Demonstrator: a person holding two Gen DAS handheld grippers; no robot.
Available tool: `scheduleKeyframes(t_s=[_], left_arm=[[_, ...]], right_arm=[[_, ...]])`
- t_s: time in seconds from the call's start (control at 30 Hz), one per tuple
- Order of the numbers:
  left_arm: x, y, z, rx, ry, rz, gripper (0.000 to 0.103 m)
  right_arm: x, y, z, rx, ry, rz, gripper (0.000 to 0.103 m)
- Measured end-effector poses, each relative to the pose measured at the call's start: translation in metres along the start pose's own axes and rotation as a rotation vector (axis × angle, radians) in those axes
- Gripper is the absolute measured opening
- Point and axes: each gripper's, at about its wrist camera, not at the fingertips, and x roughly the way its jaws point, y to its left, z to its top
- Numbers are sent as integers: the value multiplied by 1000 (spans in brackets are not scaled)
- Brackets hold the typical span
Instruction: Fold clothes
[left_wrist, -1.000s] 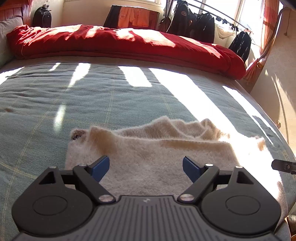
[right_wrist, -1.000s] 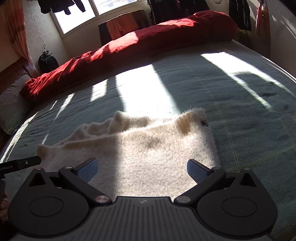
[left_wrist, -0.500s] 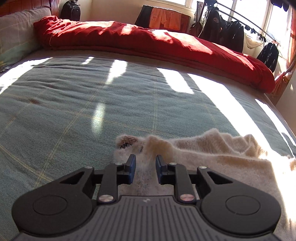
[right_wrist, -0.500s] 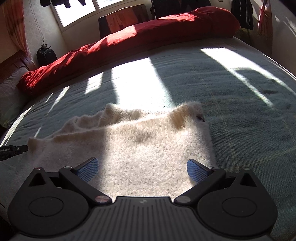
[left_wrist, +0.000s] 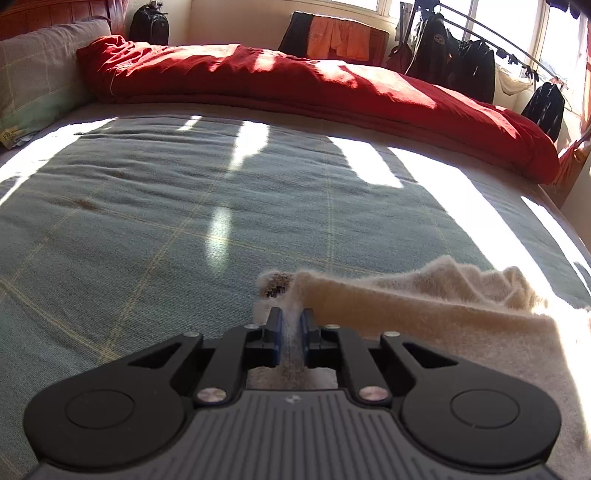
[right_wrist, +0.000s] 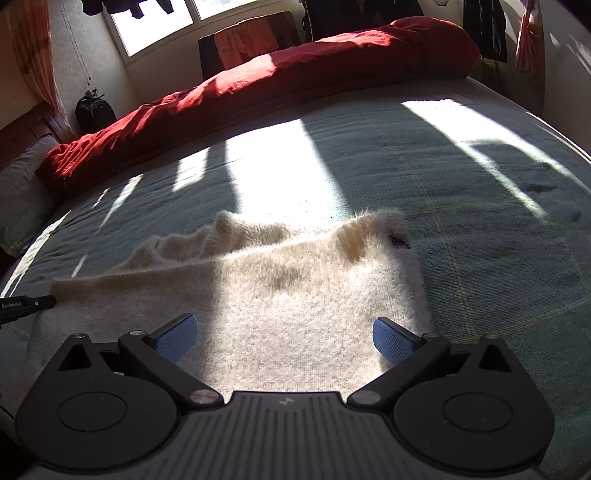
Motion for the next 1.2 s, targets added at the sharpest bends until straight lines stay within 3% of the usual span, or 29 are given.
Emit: scheduleKeyframes(t_s=[0.2, 0.27, 0.33, 0.4, 0.5, 0.6, 0.73, 0.83, 1.0, 1.1, 1.2], left_arm=[[-26, -2, 10, -4, -44, -38, 13], [-40, -10, 11, 16, -57, -132, 20], [-43, -19, 10, 16, -20, -250, 33], [-30, -23, 2, 3, 39, -229, 47], [-9, -25, -11, -29, 109, -171, 44], [-5, -17, -17, -70, 106, -180, 46], [-24, -23, -7, -18, 102, -159, 45], [-41, -35, -7, 40, 124, -203, 52], [-53, -59, -32, 81, 204, -342, 66], [-53, -60, -47, 78, 229, -315, 68], [-58, -43, -56, 8, 230, -282, 68]], right_arm=[[8, -9, 4, 20, -6, 3, 100], [13, -14, 6, 34, -6, 6, 97], [18, -19, 8, 48, -7, 9, 96], [23, -23, 10, 62, -7, 12, 95], [30, -30, 13, 83, -8, 17, 94], [36, -29, 15, 84, -4, 4, 94], [32, -24, 20, 85, 5, -4, 95], [21, -21, 24, 99, 14, 17, 95], [-2, -14, 16, 171, 54, 165, 99], [-8, -15, 3, 247, 98, 233, 102], [-11, -22, -13, 301, 140, 150, 102]])
